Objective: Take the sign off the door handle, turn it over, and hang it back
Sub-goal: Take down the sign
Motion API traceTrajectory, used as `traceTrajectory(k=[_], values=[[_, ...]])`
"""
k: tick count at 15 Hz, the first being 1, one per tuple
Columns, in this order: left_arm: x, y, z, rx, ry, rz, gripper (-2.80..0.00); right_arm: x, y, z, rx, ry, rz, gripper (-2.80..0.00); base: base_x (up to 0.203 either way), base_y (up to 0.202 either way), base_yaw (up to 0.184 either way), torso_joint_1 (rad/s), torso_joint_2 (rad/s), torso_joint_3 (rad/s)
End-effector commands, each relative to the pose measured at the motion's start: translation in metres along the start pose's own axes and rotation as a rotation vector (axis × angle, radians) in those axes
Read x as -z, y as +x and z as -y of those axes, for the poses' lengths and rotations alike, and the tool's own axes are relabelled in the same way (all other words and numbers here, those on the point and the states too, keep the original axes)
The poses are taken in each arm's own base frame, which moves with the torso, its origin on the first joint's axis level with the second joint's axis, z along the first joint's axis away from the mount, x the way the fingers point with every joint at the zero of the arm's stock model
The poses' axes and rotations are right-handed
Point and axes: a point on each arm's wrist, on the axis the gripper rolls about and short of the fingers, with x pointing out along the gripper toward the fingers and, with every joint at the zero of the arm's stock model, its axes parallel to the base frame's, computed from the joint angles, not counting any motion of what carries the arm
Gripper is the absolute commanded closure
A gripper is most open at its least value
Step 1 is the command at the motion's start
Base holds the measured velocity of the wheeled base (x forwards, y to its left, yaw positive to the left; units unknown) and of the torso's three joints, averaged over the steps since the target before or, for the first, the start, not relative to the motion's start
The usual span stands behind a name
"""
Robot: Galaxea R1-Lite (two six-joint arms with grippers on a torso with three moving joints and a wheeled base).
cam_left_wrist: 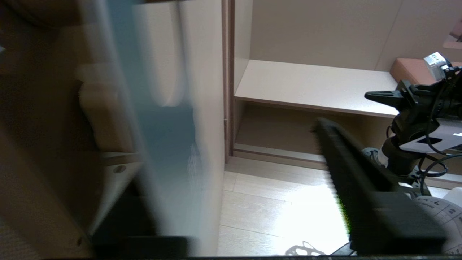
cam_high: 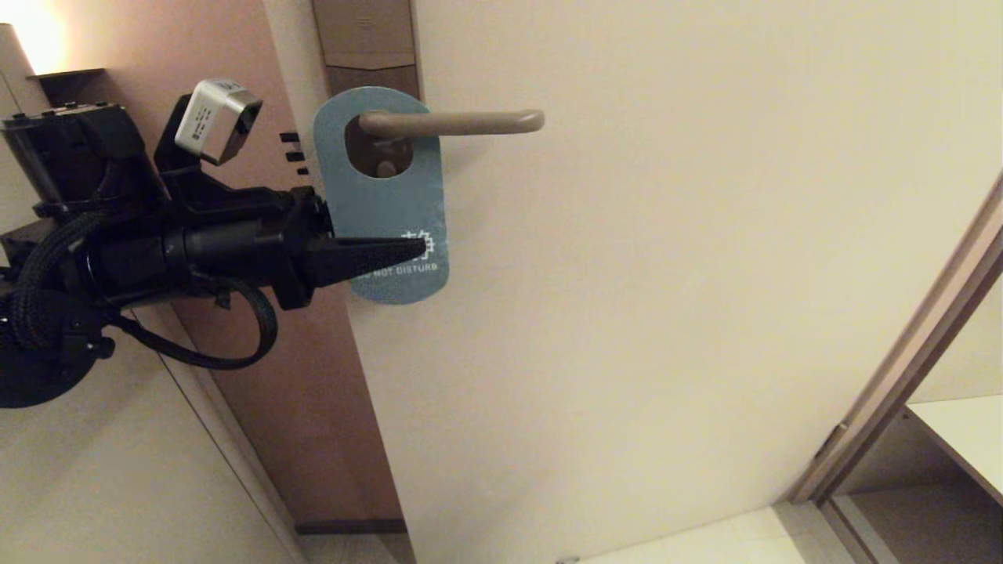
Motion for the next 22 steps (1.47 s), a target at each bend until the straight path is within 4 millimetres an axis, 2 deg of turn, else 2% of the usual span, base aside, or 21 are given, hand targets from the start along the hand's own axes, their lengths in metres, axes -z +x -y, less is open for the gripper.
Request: traceTrajectory(k=[1,11,18,22], values=[[0.001,0.000,0.000,0.005,-0.004,-0.001,0.00,0.000,0.000,0.000,0.000,-0.001,-0.001,0.00,0.000,0.000,0.000,0.000,0.00,0.000],[0.000,-0.001,0.001,-0.041,0.008,0.003,0.00,0.000,0.000,0.000,0.000,-0.001,-0.001,0.00,0.000,0.000,0.000,0.000,0.00,0.000],[-0.010,-0.004,0.010,-0.122,0.033,0.022,0.00,0.000,0.000,0.000,0.000,-0.001,0.001,0.00,0.000,0.000,0.000,0.000,0.00,0.000],[-0.014,-0.006,0.021,-0.135,0.042,0.031,0.00,0.000,0.000,0.000,0.000,-0.001,-0.001,0.00,0.000,0.000,0.000,0.000,0.00,0.000]])
